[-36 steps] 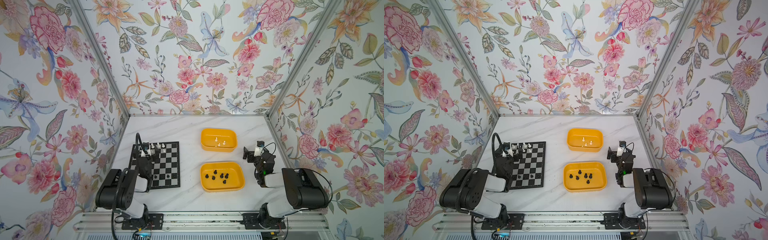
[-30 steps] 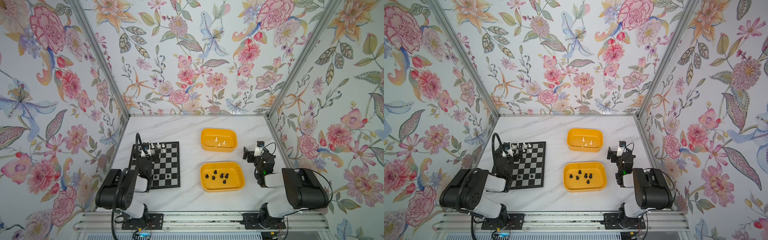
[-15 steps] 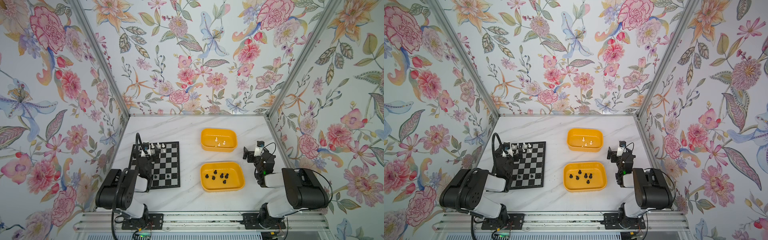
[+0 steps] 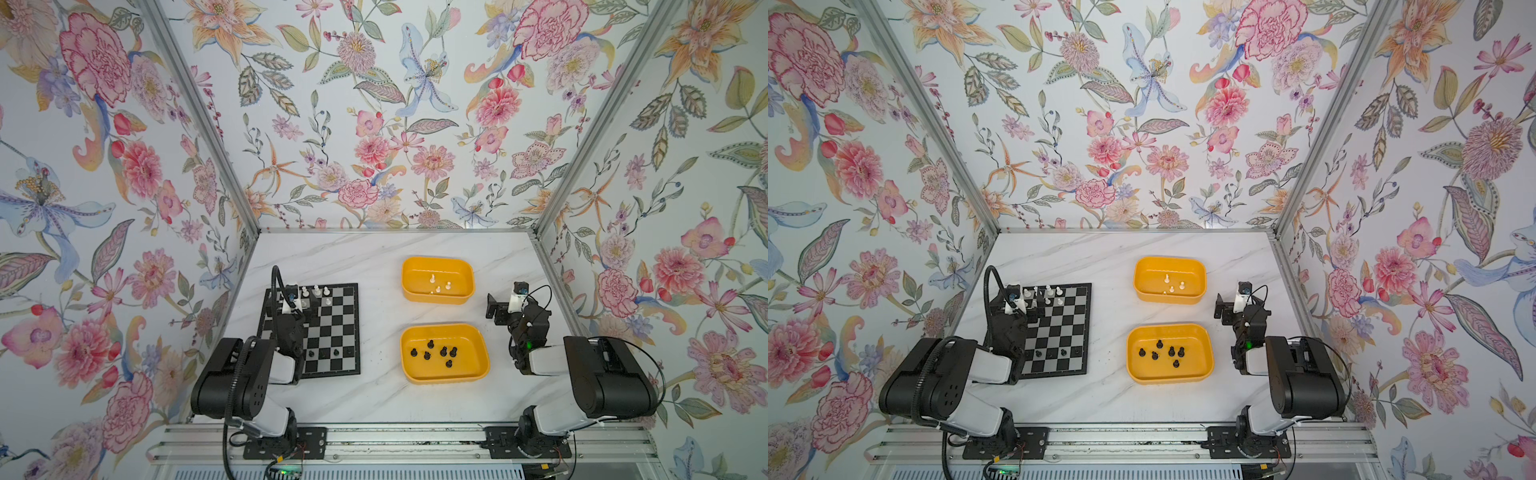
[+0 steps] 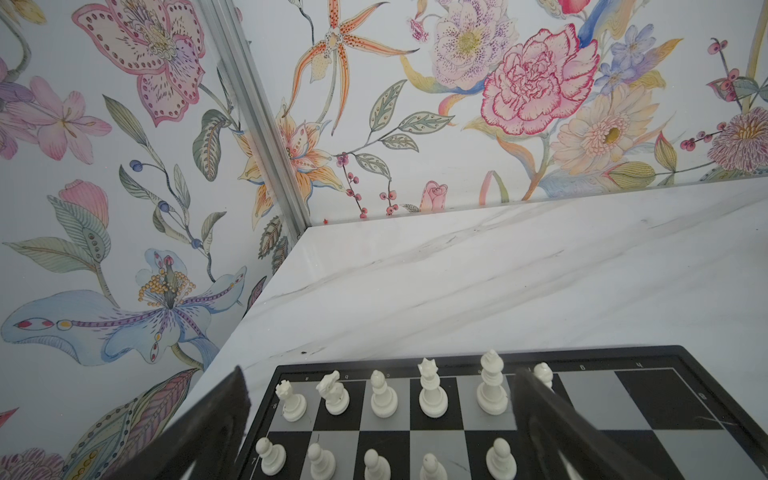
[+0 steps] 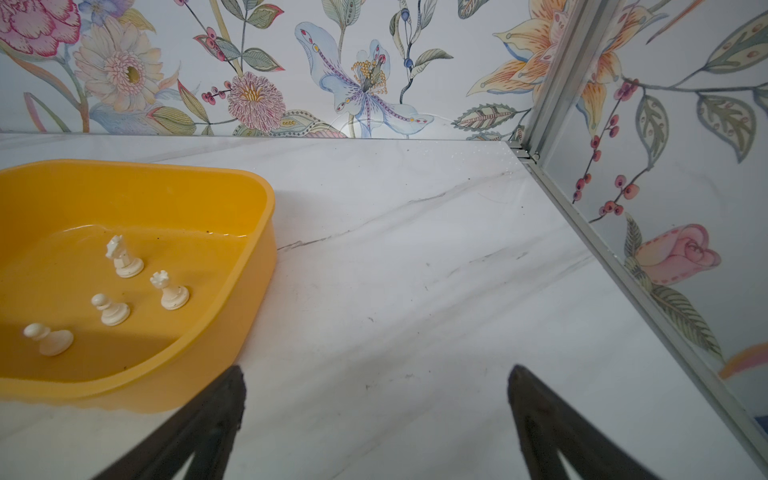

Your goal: Set up the chess pieces on the board

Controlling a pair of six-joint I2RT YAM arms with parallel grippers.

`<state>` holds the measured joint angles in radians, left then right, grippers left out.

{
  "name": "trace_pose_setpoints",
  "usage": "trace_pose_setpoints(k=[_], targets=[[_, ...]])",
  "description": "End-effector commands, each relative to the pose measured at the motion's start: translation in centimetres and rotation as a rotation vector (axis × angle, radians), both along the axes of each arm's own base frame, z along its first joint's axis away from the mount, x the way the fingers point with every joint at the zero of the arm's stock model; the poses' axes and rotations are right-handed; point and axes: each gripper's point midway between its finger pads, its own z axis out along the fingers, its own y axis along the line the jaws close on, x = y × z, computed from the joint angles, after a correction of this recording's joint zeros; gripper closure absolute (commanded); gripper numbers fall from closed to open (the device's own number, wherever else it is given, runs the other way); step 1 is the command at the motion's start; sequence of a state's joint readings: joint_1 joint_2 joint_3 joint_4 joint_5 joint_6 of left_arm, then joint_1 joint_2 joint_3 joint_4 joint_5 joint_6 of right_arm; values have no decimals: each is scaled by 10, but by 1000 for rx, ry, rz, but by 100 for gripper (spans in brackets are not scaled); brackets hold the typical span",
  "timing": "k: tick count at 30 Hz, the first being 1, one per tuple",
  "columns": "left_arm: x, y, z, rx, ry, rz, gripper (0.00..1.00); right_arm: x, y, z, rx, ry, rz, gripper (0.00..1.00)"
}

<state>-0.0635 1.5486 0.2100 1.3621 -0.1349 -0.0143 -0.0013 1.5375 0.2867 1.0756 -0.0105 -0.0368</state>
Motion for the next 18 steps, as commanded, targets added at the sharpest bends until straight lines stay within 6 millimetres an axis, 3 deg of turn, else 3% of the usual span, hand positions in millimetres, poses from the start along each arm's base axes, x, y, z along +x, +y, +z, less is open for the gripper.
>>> trace_pose_setpoints(k=[1,18], targets=[[4,0,4,5,-10,-6,1,5,1,6,6,-19,-4,1],[4,0,4,4,-10,-5,1,5,-5,7,-3,-15,-48,1]])
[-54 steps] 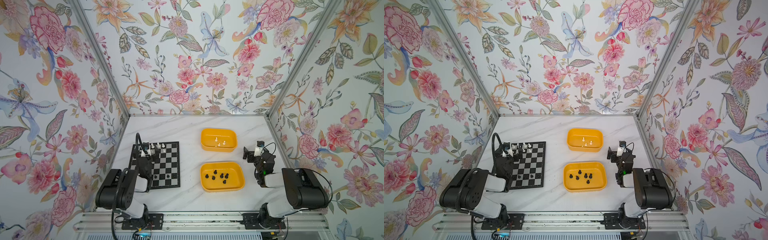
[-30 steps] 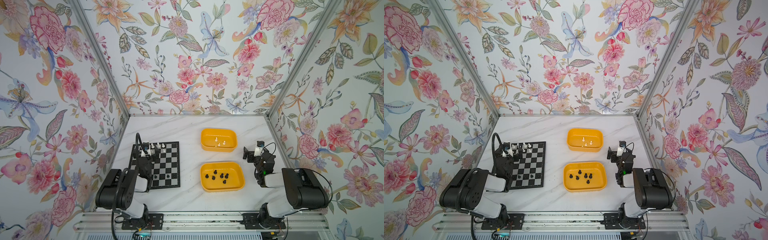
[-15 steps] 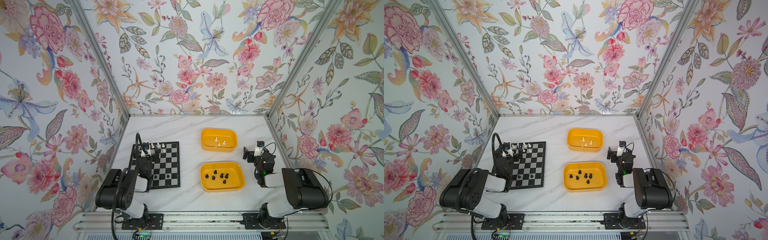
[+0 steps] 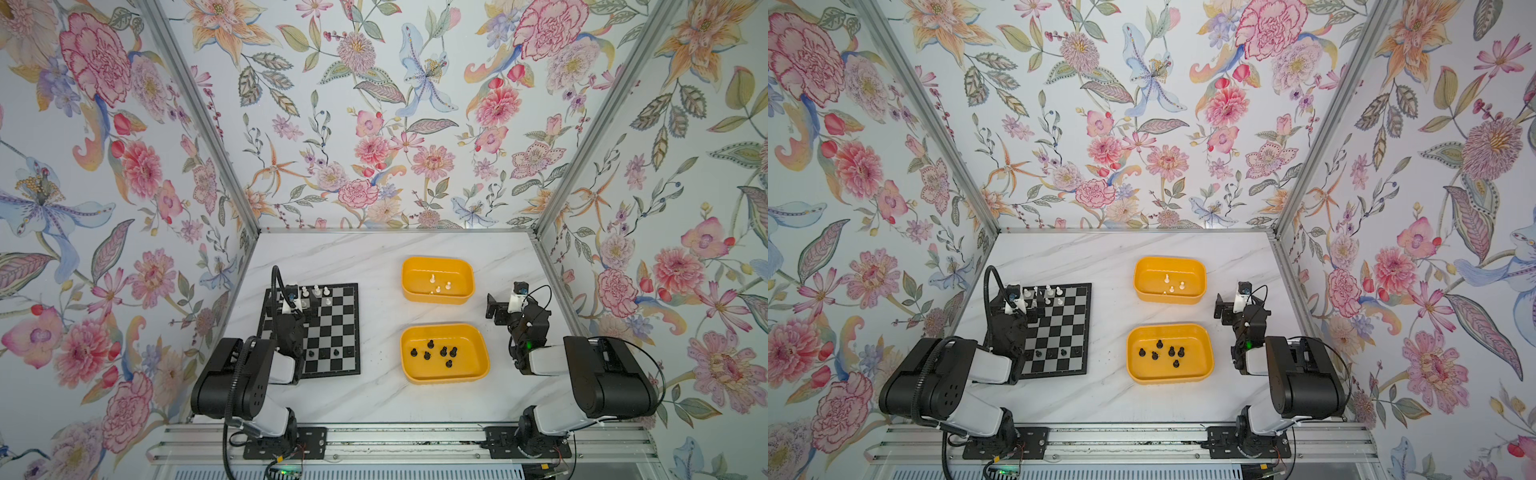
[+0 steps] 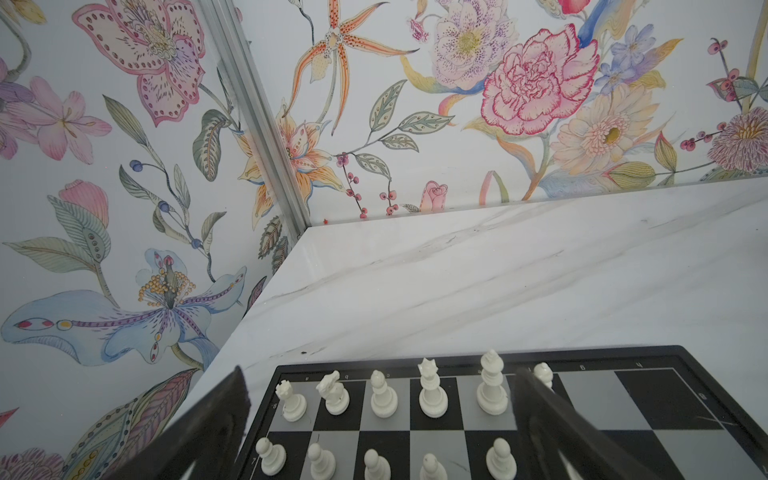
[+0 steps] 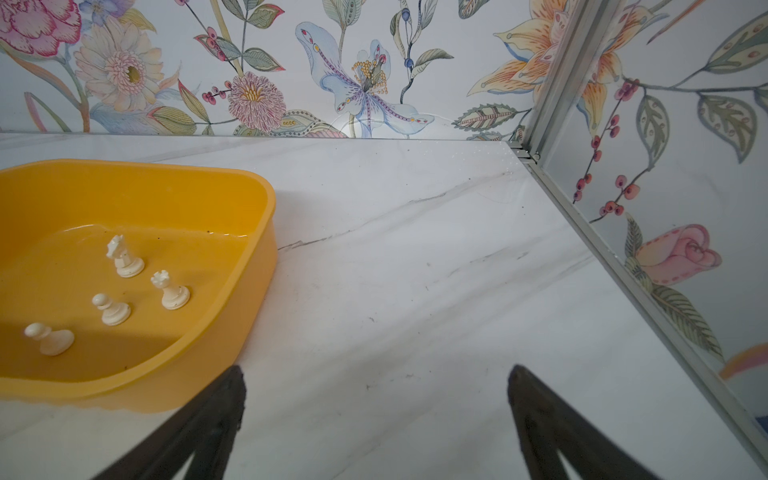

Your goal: Set up the chess pieces on the board

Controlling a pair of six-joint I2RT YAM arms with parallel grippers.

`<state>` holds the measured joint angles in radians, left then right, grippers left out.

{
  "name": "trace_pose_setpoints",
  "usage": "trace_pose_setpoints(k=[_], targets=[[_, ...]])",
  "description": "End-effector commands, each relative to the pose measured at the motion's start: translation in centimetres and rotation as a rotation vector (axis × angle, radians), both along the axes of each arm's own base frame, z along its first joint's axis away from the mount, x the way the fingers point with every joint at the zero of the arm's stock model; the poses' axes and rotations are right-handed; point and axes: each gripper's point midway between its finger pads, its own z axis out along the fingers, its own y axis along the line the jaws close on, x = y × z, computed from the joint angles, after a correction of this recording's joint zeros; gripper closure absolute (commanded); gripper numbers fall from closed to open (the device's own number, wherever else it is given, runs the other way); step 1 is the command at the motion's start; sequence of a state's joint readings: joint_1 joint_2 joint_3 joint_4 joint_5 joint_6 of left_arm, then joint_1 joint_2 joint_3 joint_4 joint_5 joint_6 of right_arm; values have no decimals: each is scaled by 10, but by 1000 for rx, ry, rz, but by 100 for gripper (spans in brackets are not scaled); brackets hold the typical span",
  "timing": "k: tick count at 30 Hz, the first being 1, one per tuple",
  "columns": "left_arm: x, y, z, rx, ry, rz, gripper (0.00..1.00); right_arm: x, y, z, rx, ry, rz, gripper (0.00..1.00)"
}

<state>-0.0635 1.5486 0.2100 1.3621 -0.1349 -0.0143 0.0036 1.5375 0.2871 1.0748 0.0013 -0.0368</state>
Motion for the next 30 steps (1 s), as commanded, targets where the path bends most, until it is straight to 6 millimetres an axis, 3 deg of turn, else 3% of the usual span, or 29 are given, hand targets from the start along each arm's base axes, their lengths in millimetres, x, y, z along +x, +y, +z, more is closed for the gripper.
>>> trace_pose_setpoints(k=[1,7,14,18,21,27,30], targets=[[4,0,4,4,-11,-6,1,5,-8,8,4,-12,-63,1],[4,0,4,4,-11,-4,1,11,-17,22,-21,60,-146,1],[3,0,5,9,-15,4,1,16,-42,34,-27,322,-379,1],[11,5,15,4,20,47,1,17,-20,55,-157,302,-308,1],[20,7,27,9,59,62,1,15,-4,74,-139,262,-250,1],[23,21,88,2,36,152,1,13,21,102,-82,225,-148,1],[27,28,103,-21,80,191,1,15,33,107,-83,227,-118,1]])
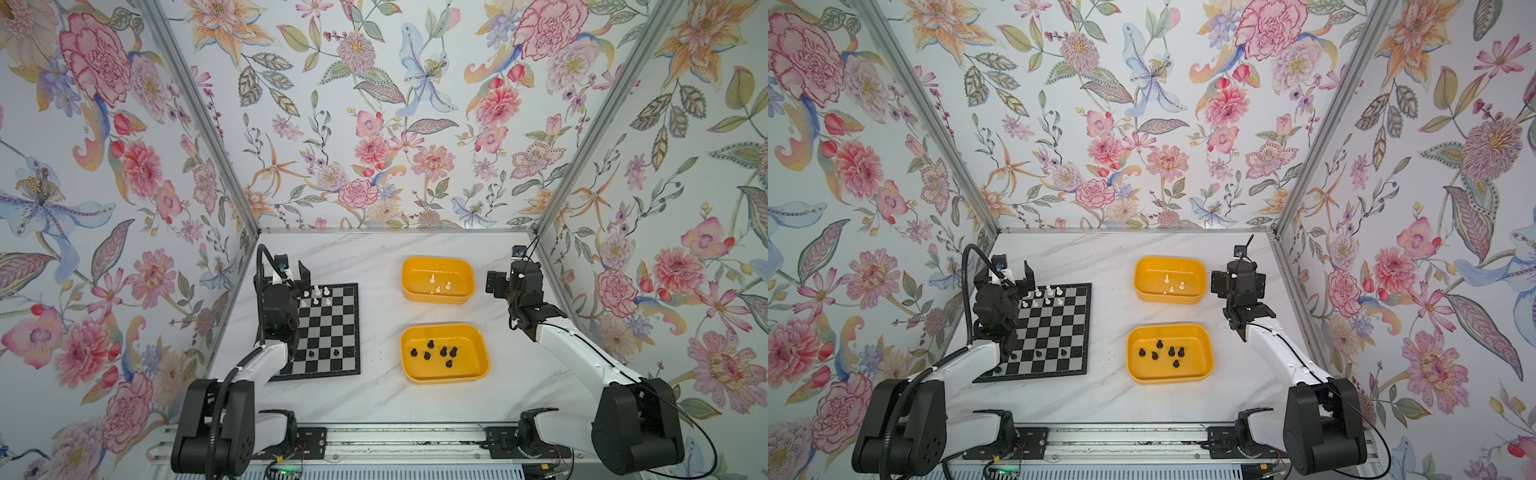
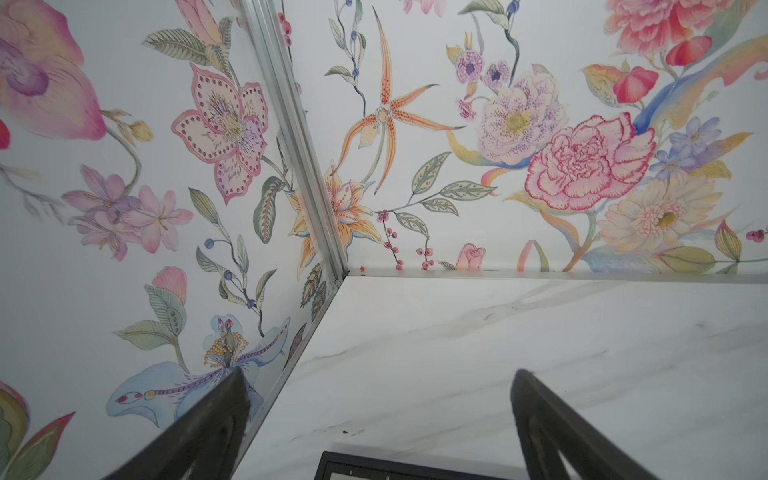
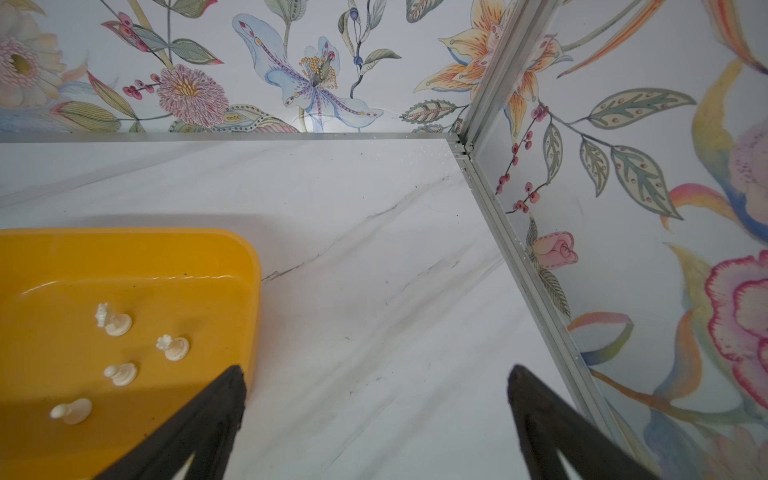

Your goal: Set up the chess pieces on the board

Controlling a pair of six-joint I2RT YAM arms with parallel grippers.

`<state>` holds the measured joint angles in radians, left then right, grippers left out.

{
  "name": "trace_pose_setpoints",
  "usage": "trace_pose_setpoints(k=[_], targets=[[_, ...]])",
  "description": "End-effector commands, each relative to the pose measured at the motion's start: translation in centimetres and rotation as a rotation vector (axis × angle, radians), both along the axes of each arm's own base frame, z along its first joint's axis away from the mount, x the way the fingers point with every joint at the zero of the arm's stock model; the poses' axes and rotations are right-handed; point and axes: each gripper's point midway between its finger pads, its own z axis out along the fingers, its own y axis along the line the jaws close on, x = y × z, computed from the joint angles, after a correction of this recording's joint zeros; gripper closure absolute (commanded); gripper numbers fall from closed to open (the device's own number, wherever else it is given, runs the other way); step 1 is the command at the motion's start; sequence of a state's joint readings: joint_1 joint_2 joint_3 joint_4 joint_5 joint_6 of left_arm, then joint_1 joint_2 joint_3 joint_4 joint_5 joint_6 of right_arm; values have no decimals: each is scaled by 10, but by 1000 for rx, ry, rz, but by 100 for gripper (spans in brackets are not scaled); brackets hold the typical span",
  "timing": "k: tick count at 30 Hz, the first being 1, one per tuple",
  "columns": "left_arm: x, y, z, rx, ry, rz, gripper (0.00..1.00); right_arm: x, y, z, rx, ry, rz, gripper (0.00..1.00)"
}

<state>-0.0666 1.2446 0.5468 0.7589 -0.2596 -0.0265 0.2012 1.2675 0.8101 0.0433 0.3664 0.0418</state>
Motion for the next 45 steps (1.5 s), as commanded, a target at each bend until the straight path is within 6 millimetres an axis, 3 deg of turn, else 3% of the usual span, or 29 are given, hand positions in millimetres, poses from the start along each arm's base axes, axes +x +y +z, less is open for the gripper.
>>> trace_pose_setpoints(k=[1,4,7,8,10,13,20,25,31,45], targets=[[1,15,-2,-42,142,91,1,1,20,11,11,16,62,1],[4,36,-4,-154,221,156,7,3,34,21,19,9,92,1],[-2,63,-7,-309,248,230,19,6,50,33,18,-5,130,1],[-5,73,-8,-356,249,258,26,6,54,36,16,-10,142,1],[-10,88,-15,-441,255,287,50,7,61,41,20,-16,161,1],[-15,105,-35,-529,312,322,68,6,68,44,41,-18,179,1],[-40,132,-107,-756,470,392,73,-3,80,45,77,-22,208,1],[-59,142,-130,-796,517,447,69,-11,78,43,88,-26,208,1],[-71,148,-162,-867,575,491,65,-17,79,26,115,-1,214,1],[-84,166,-188,-787,687,588,64,-27,83,-2,191,46,216,1]])
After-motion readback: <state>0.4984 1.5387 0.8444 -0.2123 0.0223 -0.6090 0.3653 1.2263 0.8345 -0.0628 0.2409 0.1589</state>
